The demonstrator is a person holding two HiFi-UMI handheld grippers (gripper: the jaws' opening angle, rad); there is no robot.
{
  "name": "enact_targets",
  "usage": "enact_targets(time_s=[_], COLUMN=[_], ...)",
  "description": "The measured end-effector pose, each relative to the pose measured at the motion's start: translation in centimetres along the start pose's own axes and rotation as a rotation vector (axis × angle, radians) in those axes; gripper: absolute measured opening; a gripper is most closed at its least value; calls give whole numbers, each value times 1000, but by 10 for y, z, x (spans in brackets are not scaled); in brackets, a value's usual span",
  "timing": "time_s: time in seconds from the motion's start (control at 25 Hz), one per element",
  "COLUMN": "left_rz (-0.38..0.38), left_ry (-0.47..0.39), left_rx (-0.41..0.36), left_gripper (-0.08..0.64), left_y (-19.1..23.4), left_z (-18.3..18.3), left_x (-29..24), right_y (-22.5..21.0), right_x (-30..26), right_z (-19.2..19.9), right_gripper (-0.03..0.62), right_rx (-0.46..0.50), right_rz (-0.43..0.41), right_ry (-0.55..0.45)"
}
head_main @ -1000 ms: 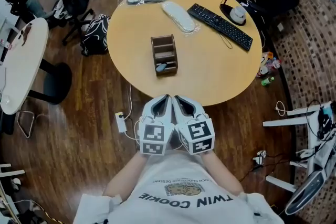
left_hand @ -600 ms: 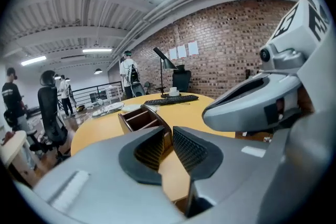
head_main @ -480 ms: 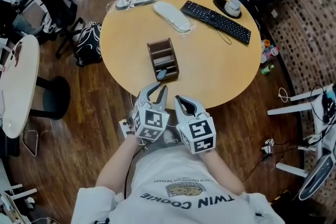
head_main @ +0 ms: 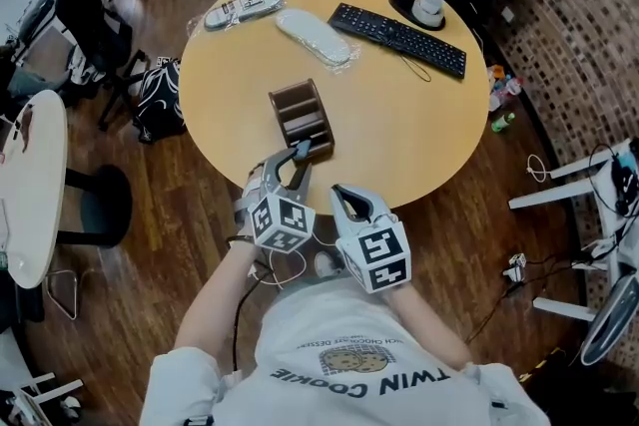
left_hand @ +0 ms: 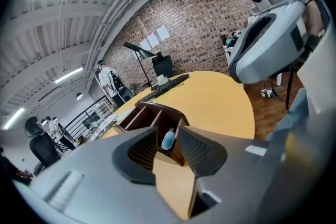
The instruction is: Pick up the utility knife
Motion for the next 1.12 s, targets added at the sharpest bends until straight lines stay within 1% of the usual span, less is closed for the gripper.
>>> enact_targets(time_s=[0.08,0.2,0.28,0.44,0.52,0.64,0.92,1.12], left_rz=[4,12,17,12,16,26,69,59], left_ry=[20,52,67,95,101,96,92,57], left_rx=[-45,-138,-179,-215,-231,-261,-210,-166], left_gripper=[130,130,130,126,94,84,77,77], left_y=[2,0,-1,-1,-1,-2,-2,-4], left_z=[2,6,9,11,11,9,2,-10], left_x=[-8,-16,-21,-30,-32,-33,-29,-23], right_y=[1,0,-3,-8,-9,-13,-19,-18], right_x=[-1,0,0,0,-1,0,7,11], right_z=[0,1,2,2,3,6,5,8], right_gripper=[2,2,2,2,2,2,2,2], right_rx=[5,-1,-7,-19,-25,-34,-44,-43], right_rz=[-4,0,8,24,26,33,61,53], right_ry=[2,4,5,-2,-1,8,-5,-9])
Point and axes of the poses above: the fingertips, and each gripper's own axes: x backward along the fingers, y to its left, z out of its underside, the point moved 4 cm from there along x, backward along the fingers, and after that the axes turned 15 degrees about x, right-handed, at the moved point
